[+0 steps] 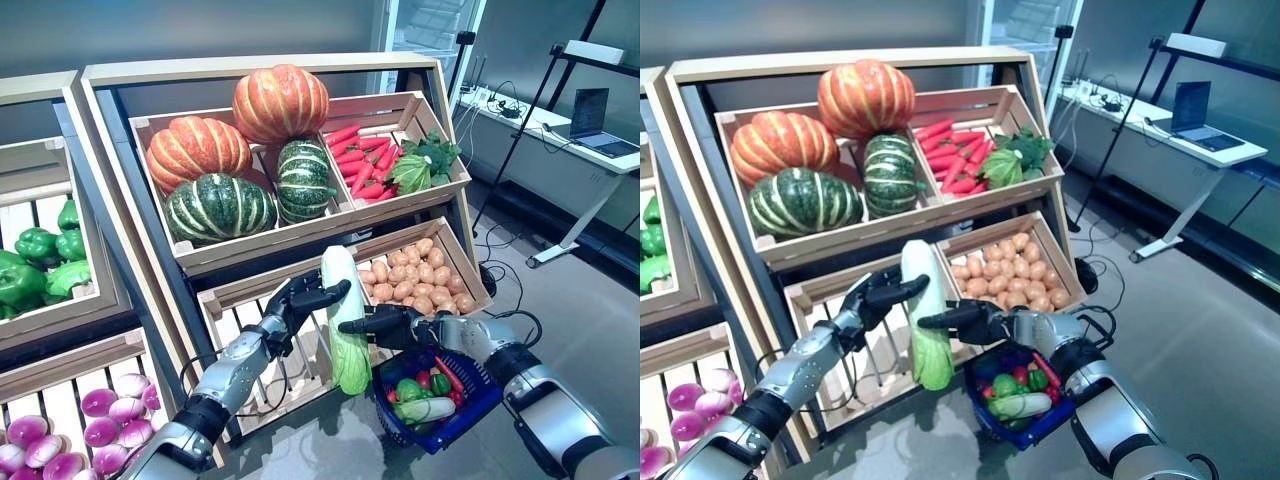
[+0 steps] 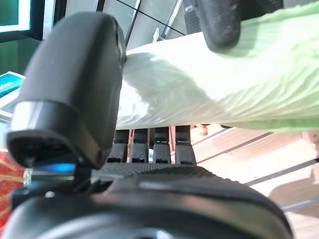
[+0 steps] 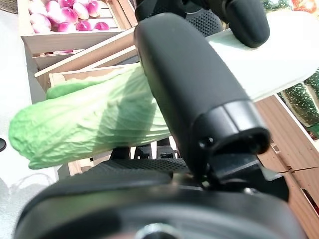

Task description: Put vegetables into the basket

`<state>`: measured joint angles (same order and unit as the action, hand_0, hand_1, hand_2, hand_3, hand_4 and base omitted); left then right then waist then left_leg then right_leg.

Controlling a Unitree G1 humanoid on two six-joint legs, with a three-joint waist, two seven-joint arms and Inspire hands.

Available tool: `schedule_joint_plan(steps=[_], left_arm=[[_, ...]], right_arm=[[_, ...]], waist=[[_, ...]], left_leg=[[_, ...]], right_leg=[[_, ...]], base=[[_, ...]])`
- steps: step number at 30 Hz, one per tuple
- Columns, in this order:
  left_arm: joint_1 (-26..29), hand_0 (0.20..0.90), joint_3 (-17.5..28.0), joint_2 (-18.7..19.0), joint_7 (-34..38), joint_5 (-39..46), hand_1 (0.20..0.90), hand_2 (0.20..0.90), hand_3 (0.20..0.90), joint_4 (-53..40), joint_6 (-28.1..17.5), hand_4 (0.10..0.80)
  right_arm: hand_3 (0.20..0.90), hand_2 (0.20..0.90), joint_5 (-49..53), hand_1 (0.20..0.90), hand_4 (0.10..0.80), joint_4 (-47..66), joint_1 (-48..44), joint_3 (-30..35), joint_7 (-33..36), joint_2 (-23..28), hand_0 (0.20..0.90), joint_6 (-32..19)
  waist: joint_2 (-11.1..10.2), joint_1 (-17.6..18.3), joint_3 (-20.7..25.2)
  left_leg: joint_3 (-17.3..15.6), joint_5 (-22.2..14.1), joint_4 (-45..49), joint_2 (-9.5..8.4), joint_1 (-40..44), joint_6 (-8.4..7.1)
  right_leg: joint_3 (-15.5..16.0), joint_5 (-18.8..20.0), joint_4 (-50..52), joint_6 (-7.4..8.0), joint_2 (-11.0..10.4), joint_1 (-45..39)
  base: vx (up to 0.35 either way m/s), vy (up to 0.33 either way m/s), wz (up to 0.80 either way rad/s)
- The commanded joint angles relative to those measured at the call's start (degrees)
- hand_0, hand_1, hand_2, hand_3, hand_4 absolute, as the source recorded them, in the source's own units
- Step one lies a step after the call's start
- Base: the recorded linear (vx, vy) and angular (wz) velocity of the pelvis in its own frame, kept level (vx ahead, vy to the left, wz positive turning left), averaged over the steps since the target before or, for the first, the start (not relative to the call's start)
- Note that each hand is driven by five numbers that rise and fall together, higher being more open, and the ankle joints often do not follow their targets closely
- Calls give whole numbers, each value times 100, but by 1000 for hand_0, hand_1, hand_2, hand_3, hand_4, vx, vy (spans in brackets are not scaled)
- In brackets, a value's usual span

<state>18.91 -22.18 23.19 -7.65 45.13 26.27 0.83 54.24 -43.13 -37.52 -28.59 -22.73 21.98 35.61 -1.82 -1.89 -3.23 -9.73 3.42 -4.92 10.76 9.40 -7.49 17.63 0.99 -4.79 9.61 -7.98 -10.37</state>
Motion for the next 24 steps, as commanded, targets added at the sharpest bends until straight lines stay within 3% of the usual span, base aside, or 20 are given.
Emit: schedule_joint_plan(steps=[1, 13, 14, 15, 16, 24], left_arm=[[1064, 300, -340, -699, -582, 611, 300, 300, 300, -783, -563, 400], [1232, 300, -343, -636, -460, 450, 300, 300, 300, -818, -587, 400], [1233, 521, -341, -625, -432, 389, 521, 521, 521, -811, -570, 547], [1235, 587, -340, -621, -423, 380, 587, 587, 587, -810, -563, 591], [1239, 900, -338, -586, -380, 301, 900, 900, 900, -813, -536, 800], [1248, 900, -189, -235, -117, -471, 900, 900, 900, -642, -610, 800]], right_arm=[[300, 300, 422, 300, 400, -51, -658, 200, -1146, -734, 300, -301], [300, 300, -182, 300, 400, -306, -828, 23, -968, -466, 300, -590], [300, 300, -210, 300, 400, -296, -818, 26, -906, -443, 300, -628], [300, 300, -218, 300, 400, -297, -817, 29, -895, -438, 300, -641], [300, 300, -291, 300, 400, -306, -807, 40, -861, -403, 300, -673], [300, 300, -684, 300, 400, -381, -721, 201, -680, 10, 300, -848]], waist=[[39, -85, 292], [23, -27, 271], [23, -20, 277], [23, -19, 278], [22, -10, 278], [29, 43, 275]], left_leg=[[96, -99, 90, -266, -273, 204], [86, -92, 74, -269, -257, 210], [80, -93, 71, -266, -255, 210], [79, -93, 70, -265, -254, 210], [71, -91, 66, -265, -251, 210], [10, -82, 50, -244, -244, 199]], right_leg=[[-164, -213, 507, -387, 74, 203], [-227, -189, 501, -383, 71, 223], [-232, -186, 494, -379, 69, 221], [-233, -185, 493, -378, 69, 222], [-240, -181, 490, -376, 74, 222], [-270, -160, 468, -356, 86, 242]], base=[[0, 0, 0], [0, 0, 0], [0, 0, 0], [0, 0, 0], [0, 0, 0], [-4, 0, 0]])
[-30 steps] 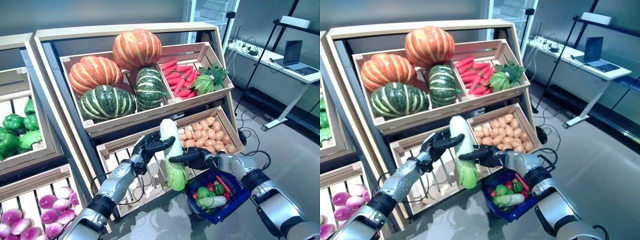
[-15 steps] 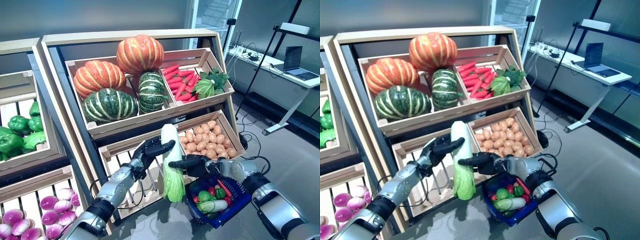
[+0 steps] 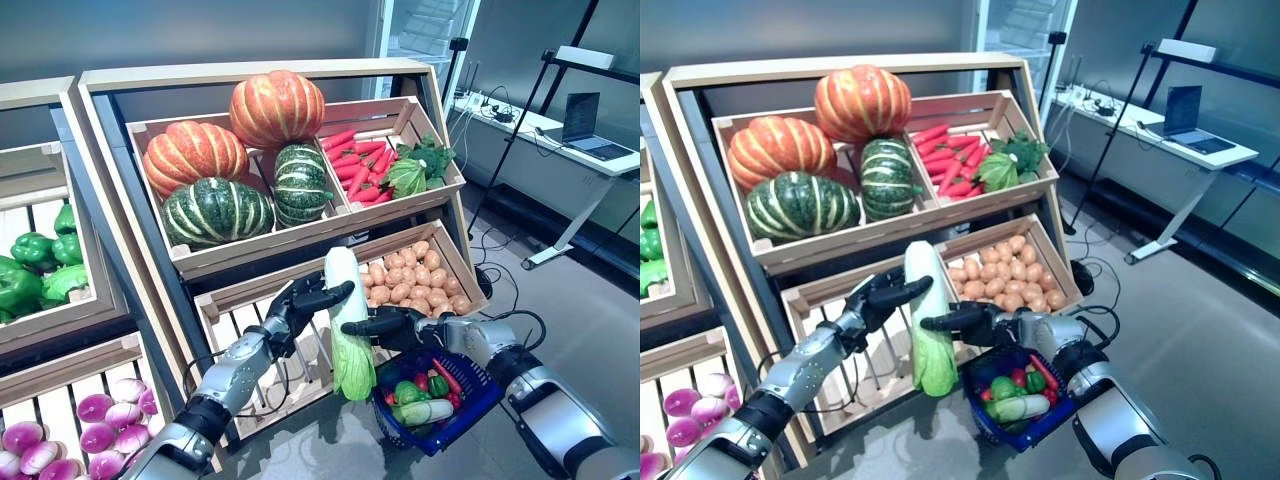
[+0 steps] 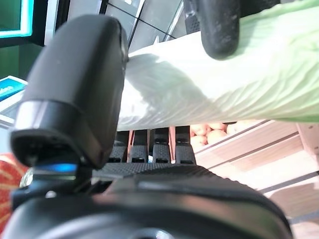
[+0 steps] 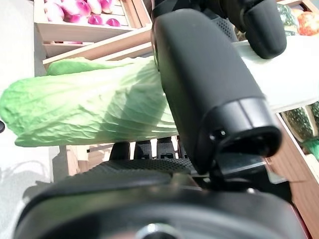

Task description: Put vegetables into the basket

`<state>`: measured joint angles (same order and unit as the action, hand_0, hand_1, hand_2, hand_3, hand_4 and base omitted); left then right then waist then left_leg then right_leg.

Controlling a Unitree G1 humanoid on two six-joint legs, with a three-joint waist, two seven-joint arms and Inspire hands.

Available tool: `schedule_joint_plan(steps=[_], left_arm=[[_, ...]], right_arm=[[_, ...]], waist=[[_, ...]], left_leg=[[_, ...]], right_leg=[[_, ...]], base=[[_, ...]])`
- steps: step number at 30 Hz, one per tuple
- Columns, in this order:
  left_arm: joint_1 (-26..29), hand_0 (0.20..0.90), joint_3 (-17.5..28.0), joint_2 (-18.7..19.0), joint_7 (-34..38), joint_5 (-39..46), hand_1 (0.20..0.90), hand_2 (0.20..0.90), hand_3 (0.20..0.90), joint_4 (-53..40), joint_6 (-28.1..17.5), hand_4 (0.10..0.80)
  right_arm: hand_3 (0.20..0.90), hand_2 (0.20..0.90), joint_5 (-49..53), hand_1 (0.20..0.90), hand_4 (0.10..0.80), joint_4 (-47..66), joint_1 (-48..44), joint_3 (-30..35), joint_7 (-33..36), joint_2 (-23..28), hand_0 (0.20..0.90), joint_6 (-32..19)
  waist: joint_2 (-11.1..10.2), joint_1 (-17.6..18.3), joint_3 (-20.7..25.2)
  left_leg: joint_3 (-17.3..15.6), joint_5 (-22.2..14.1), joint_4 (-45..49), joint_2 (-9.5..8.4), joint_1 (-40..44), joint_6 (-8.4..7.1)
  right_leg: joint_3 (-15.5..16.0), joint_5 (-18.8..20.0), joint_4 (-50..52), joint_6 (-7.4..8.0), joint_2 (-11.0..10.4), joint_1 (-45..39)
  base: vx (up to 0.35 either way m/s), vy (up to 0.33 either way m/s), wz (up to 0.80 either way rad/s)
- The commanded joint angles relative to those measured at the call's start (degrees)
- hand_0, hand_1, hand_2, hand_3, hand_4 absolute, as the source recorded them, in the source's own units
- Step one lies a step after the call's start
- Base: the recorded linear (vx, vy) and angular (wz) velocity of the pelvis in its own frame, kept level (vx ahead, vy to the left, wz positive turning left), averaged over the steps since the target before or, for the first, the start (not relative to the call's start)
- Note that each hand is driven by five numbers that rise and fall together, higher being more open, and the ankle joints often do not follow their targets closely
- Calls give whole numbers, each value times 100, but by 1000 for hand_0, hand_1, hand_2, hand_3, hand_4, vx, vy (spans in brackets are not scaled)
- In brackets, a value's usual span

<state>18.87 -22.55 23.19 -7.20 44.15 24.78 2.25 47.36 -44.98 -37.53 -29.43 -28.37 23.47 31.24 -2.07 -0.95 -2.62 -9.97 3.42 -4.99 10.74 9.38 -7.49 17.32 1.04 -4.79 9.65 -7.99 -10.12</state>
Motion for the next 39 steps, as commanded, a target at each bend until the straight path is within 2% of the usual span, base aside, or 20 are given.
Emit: schedule_joint_plan(steps=[1, 10, 16, 26, 32, 34, 36, 37, 39], left_arm=[[1254, 900, -106, -169, -103, -507, 900, 900, 900, -471, -765, 800], [1401, 900, 378, 611, 119, -1136, 900, 900, 900, 189, -906, 800], [1516, 900, 611, 984, 99, -1198, 900, 900, 900, 638, -1065, 800], [1529, 900, 804, 1323, 294, -1670, 900, 900, 900, 963, -1143, 800], [1516, 900, 933, 1311, 194, -1136, 900, 900, 900, 1072, -1047, 800], [1569, 900, 978, 1215, 124, -758, 900, 900, 900, 1063, -1041, 800], [1869, 900, 960, 1057, -5, -247, 900, 900, 900, 1121, -1163, 800], [1903, 900, 959, 1039, -16, -232, 900, 900, 900, 1121, -1204, 800], [2085, 900, 914, 922, -16, 51, 900, 900, 900, 1000, -1288, 800]], right_arm=[[300, 300, -36, 300, 400, -214, -697, 300, -86, -64, 300, -440], [300, 300, -278, 300, 400, -547, -437, 738, -64, 726, 300, -805], [300, 300, -598, 300, 400, -744, -321, 985, 33, 1144, 300, -984], [300, 300, -539, 300, 400, -1179, -118, 1353, 338, 1451, 300, -1175], [300, 300, -167, 300, 400, -1496, -20, 1677, 964, 1361, 300, -1410], [300, 300, 297, 300, 400, -1567, -102, 1876, 1376, 1219, 300, -1543], [300, 300, 987, 300, 400, -1631, -404, 2138, 1920, 1011, 300, -1915], [300, 300, 1046, 300, 400, -1628, -449, 2173, 1994, 984, 300, -1979], [300, 300, 1353, 300, 400, -1556, -723, 2312, 2412, 885, 300, -2263]], waist=[[57, -44, 216], [73, 53, 189], [82, 118, 166], [106, 151, 100], [144, 138, 22], [197, 121, -177], [271, 107, -705], [280, 111, -784], [355, 129, -1239]], left_leg=[[27, -77, 53, -239, -244, 196], [-59, -47, 46, -189, -276, 157], [-112, -35, 36, -171, -315, 140], [-175, -41, 53, -158, -359, 141], [-191, -114, 197, -168, -406, 168], [-148, -234, 670, -133, -743, 167], [-9, -452, 1373, -80, -1408, 160], [10, -481, 1519, -70, -1519, 161], [116, -659, 2387, 24, -2292, 154]], right_leg=[[-243, -160, 460, -359, 88, 219], [-251, -116, 408, -318, 79, 257], [-273, -106, 406, -290, 71, 307], [-304, -115, 430, -272, 61, 369], [-382, -244, 646, -290, 53, 475], [-468, -411, 1081, -355, 35, 800], [-551, -643, 1774, -434, -51, 1451], [-568, -670, 1916, -447, -66, 1557], [-639, -864, 2831, -533, -232, 2276]], base=[[-32, -2, -3], [-37, -2, -7], [-5, -1, 0], [-2, -14, -5], [23, -39, -5], [-222, -44, -4], [-459, -32, -9], [-375, -10, 2], [-415, 14, 1]])
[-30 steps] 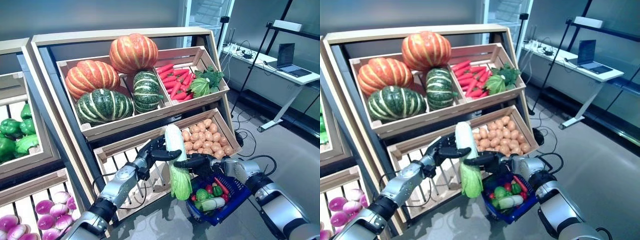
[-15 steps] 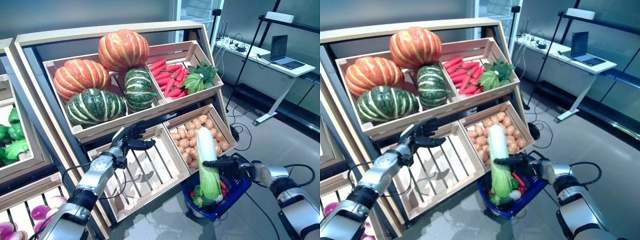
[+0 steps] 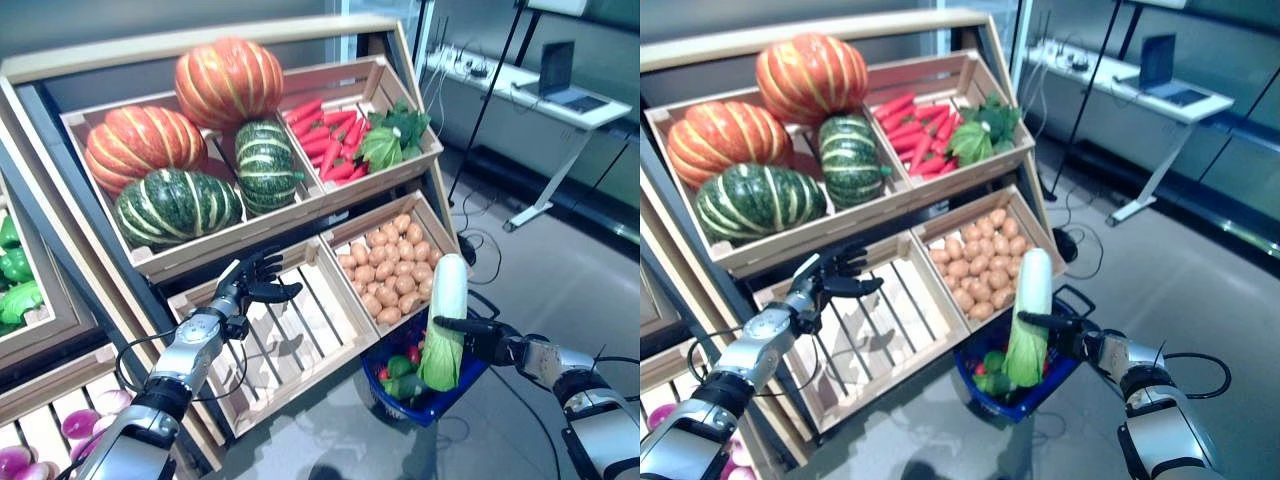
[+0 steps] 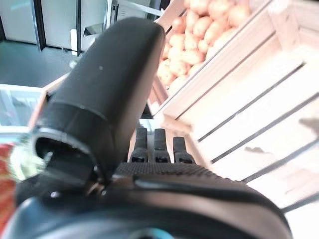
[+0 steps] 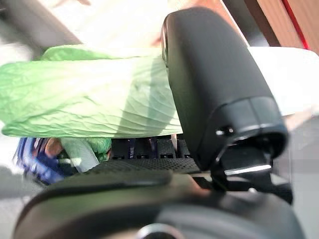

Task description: Put vegetables into the basket

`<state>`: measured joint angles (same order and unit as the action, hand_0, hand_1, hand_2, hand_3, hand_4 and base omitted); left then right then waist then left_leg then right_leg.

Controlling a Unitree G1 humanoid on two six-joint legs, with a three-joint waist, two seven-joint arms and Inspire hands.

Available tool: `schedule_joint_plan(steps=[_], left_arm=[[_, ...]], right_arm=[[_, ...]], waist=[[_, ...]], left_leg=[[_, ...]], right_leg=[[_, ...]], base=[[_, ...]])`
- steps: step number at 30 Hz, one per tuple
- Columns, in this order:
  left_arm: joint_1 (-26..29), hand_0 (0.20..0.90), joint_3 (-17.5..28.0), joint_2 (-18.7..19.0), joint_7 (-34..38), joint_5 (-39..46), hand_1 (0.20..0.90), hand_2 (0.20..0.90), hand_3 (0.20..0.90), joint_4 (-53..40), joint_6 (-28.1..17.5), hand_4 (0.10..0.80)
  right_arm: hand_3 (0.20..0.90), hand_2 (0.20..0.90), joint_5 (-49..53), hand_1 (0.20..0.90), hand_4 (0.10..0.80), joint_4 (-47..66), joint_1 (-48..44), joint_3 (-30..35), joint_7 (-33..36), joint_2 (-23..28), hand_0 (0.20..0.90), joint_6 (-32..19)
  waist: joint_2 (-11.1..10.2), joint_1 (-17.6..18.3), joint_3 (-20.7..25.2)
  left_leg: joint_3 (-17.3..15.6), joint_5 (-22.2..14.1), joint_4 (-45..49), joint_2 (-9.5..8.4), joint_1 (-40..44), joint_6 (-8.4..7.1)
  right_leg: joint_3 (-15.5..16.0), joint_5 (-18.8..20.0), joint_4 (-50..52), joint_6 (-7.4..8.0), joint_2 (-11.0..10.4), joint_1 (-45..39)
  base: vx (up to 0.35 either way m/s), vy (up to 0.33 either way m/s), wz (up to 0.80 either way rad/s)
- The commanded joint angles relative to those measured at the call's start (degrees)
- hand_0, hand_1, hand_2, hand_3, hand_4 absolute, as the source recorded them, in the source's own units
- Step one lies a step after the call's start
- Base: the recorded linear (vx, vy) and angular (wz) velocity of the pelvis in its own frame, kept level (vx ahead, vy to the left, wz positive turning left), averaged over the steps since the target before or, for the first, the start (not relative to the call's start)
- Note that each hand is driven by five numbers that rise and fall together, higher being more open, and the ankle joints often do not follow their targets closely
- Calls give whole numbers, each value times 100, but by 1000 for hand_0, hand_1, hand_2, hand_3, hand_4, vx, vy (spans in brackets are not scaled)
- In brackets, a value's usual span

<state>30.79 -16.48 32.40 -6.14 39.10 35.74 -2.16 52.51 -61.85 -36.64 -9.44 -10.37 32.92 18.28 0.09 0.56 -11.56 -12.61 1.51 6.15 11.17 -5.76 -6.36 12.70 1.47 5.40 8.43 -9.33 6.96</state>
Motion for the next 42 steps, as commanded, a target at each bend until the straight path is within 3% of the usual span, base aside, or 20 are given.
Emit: schedule_joint_plan(steps=[1, 8, 10, 13, 28, 29, 30, 42], left_arm=[[922, 900, 290, -65, -70, 673, 900, 900, 900, -260, -810, 800], [1335, 900, 160, -168, 99, 1043, 900, 900, 900, -700, -678, 800], [1533, 900, 53, -163, 146, 1137, 900, 900, 900, -748, -677, 800], [1722, 900, -101, -180, 254, 1122, 900, 900, 900, -895, -750, 800], [1988, 900, -271, -60, 811, 1302, 900, 900, 900, -2234, -738, 800], [1987, 900, -255, -65, 820, 1307, 900, 900, 900, -2266, -707, 800], [1986, 900, -257, -72, 814, 1318, 900, 900, 900, -2248, -709, 800], [1890, 900, -288, -12, 724, 1450, 900, 900, 900, -2249, -886, 800]], right_arm=[[300, 300, 1003, 300, 400, 143, -909, 394, 789, -84, 300, -1067], [300, 300, 1201, 300, 400, -330, -1652, 572, 1052, 211, 300, -1234], [300, 300, 1264, 300, 400, -602, -1935, 549, 1165, 388, 300, -1242], [300, 300, 1388, 300, 400, -813, -2264, 490, 1280, 558, 300, -1202], [300, 300, 1497, 300, 400, -1025, -3304, 187, 1563, 1022, 300, -1527], [486, 486, 1489, 486, 524, -1029, -3381, 156, 1614, 1040, 486, -1556], [900, 900, 1456, 900, 800, -1039, -3442, 131, 1715, 1051, 900, -1560], [900, 900, 1146, 900, 800, -1250, -3478, 15, 1714, 1208, 900, -1216]], waist=[[182, -29, -527], [294, -77, -1102], [356, -66, -1234], [467, -75, -1444], [758, -80, -1823], [767, -89, -1823], [768, -87, -1823], [630, -150, -1822]], left_leg=[[419, -576, 1623, 10, -1079, 58], [533, -1357, 3297, 70, -2304, 194], [582, -1693, 3800, 94, -2597, 157], [640, -1849, 4233, 59, -2937, 113], [637, -2345, 5744, 56, -4215, 170], [647, -2364, 5815, 60, -4291, 172], [662, -2389, 5897, 71, -4367, 169], [784, -2368, 5853, 141, -4262, 212]], right_leg=[[-187, -1001, 2205, -453, -213, 852], [-230, -1589, 4032, -529, -797, 2096], [-332, -1867, 4566, -493, -917, 2428], [-426, -1992, 4985, -497, -1040, 2783], [-668, -2404, 6378, -603, -1284, 4207], [-677, -2445, 6481, -607, -1285, 4290], [-689, -2483, 6570, -607, -1287, 4358], [-613, -2497, 6558, -581, -1182, 4250]], base=[[-325, 27, 0], [-159, 34, -3], [-38, 3, 6], [-67, 13, 26], [-76, -5, 8], [-37, -32, 9], [-30, -49, 10], [3, -18, 1]])
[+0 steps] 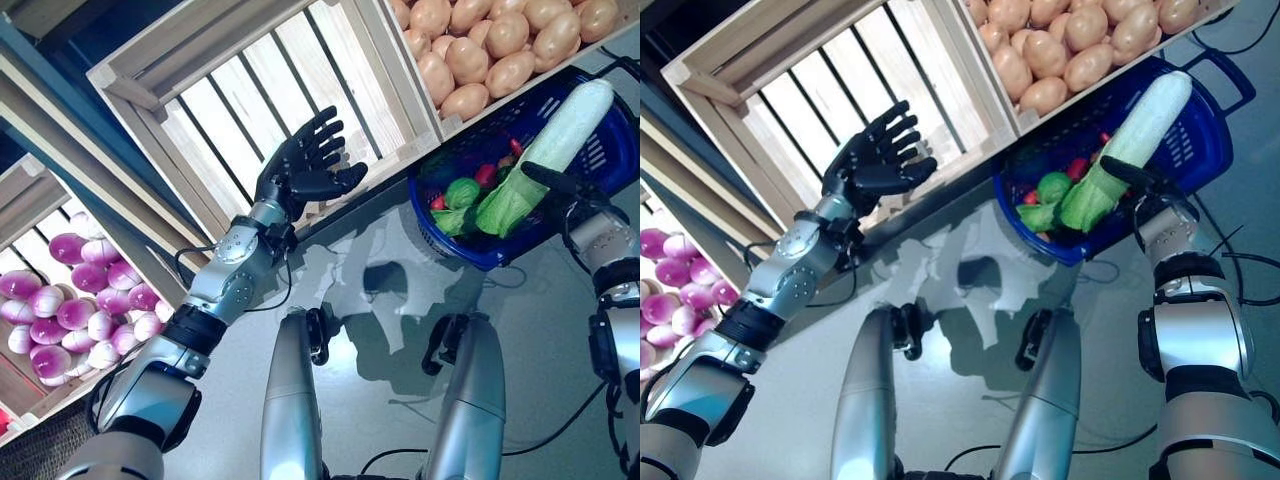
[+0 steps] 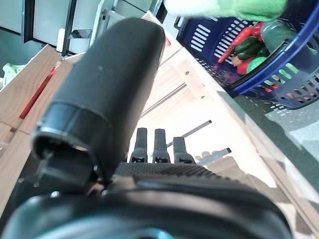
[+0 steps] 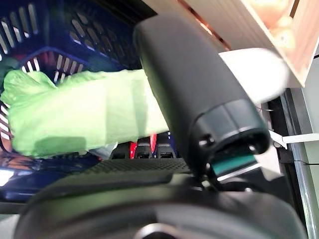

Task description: Put vegetables into the basket

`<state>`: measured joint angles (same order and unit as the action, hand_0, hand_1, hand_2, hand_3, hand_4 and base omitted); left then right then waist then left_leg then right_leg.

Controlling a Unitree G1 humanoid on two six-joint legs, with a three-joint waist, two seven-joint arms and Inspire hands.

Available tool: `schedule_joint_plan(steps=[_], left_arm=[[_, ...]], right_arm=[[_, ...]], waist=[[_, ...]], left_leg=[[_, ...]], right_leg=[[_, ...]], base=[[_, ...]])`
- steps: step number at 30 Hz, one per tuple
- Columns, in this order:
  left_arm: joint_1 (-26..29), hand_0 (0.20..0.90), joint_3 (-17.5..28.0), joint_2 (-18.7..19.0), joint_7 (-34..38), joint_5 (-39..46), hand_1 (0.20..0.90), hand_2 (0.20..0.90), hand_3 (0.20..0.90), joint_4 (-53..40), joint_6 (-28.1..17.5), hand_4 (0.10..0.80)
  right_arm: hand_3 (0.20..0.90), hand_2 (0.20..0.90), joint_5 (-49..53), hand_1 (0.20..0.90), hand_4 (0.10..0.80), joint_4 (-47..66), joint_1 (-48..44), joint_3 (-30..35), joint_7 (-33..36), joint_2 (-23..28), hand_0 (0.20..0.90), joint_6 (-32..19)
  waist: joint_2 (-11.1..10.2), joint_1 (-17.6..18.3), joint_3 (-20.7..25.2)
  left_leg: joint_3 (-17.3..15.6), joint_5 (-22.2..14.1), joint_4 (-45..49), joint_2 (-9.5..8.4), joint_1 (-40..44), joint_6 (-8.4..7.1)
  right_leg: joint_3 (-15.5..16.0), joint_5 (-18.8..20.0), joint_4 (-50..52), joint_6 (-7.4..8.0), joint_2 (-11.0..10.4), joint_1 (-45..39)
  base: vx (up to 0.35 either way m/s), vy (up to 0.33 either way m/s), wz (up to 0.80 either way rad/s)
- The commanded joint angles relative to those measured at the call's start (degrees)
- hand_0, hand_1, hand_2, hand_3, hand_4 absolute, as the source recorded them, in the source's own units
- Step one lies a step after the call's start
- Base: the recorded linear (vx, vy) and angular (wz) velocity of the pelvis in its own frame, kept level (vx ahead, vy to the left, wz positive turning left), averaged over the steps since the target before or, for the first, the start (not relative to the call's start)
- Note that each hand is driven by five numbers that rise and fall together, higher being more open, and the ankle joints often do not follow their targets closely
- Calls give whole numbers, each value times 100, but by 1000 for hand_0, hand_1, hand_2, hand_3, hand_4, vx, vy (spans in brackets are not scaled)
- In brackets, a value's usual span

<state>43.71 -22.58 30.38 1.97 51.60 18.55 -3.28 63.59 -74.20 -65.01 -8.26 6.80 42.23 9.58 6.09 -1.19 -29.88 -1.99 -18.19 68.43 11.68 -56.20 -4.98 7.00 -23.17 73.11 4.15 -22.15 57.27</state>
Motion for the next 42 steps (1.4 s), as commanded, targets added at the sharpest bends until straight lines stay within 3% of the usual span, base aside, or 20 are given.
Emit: schedule_joint_plan(steps=[1, 14, 21, 27, 31, 34, 37, 42], left_arm=[[596, 900, 316, 191, -103, 234, 900, 900, 900, -504, -780, 800], [354, 900, 248, 175, -310, 352, 900, 900, 900, -31, -847, 800], [-63, 900, 177, -87, -551, 69, 900, 900, 900, 885, -791, 800], [-1044, 900, 293, -752, -530, -507, 900, 900, 900, 1360, -700, 800], [-1984, 900, 410, -1274, -727, -723, 900, 900, 900, 1669, -850, 800], [-2345, 900, 474, -1395, -771, -1066, 900, 900, 900, 1853, -999, 800], [-3056, 900, 595, -1532, -825, -1531, 900, 900, 900, 2343, -1221, 800], [-3410, 900, 819, -1748, -819, -1786, 900, 900, 900, 3342, -1174, 800]], right_arm=[[900, 900, 46, 900, 800, -24, -613, -90, 1, 263, 900, -332], [900, 900, -56, 900, 800, -135, 185, 169, -429, 77, 900, -141], [900, 900, -421, 900, 800, 100, 1077, 281, -565, -543, 900, -392], [900, 900, -889, 900, 800, 748, 2282, 132, -724, -1626, 900, -885], [900, 900, -1369, 900, 800, 1414, 3251, -114, -690, -2164, 900, -1056], [900, 900, -1628, 900, 800, 1660, 3651, -172, -756, -2320, 900, -1180], [900, 900, -1975, 900, 800, 2248, 4654, -297, -883, -2663, 900, -1546], [900, 900, -2590, 900, 800, 2241, 5387, -494, -828, -3033, 900, -1839]], waist=[[14, 24, 11], [-212, -30, 411], [-434, -104, 933], [-635, -148, 1661], [-731, -155, 2263], [-746, -154, 2424], [-745, -76, 2703], [-742, 56, 2912]], left_leg=[[-278, -378, -447, 98, 847, 75], [-447, -69, -1581, 198, 2018, 97], [-554, 620, -2922, 191, 3072, 154], [-751, 1260, -4503, -24, 4335, 95], [-876, 1690, -5746, -186, 5119, 38], [-892, 1881, -6174, -246, 5358, -1], [-1056, 2082, -6921, -334, 5793, -8], [-1066, 2147, -7343, -395, 6010, 3]], right_leg=[[-35, -8, -278, -140, 116, -842], [186, 345, -1313, -73, 204, -1960], [479, 906, -2546, -93, 338, -3104], [827, 1448, -4559, -53, 846, -4606], [938, 1978, -6199, 72, 1185, -5520], [938, 2206, -6638, 132, 1240, -5758], [901, 2508, -7287, 256, 1269, -6067], [886, 2662, -7669, 318, 1333, -6244]], base=[[0, 0, 0], [25, 42, -3], [58, 17, 3], [236, -20, -6], [268, 27, -9], [116, 41, -13], [161, 69, -12], [86, 38, -6]])
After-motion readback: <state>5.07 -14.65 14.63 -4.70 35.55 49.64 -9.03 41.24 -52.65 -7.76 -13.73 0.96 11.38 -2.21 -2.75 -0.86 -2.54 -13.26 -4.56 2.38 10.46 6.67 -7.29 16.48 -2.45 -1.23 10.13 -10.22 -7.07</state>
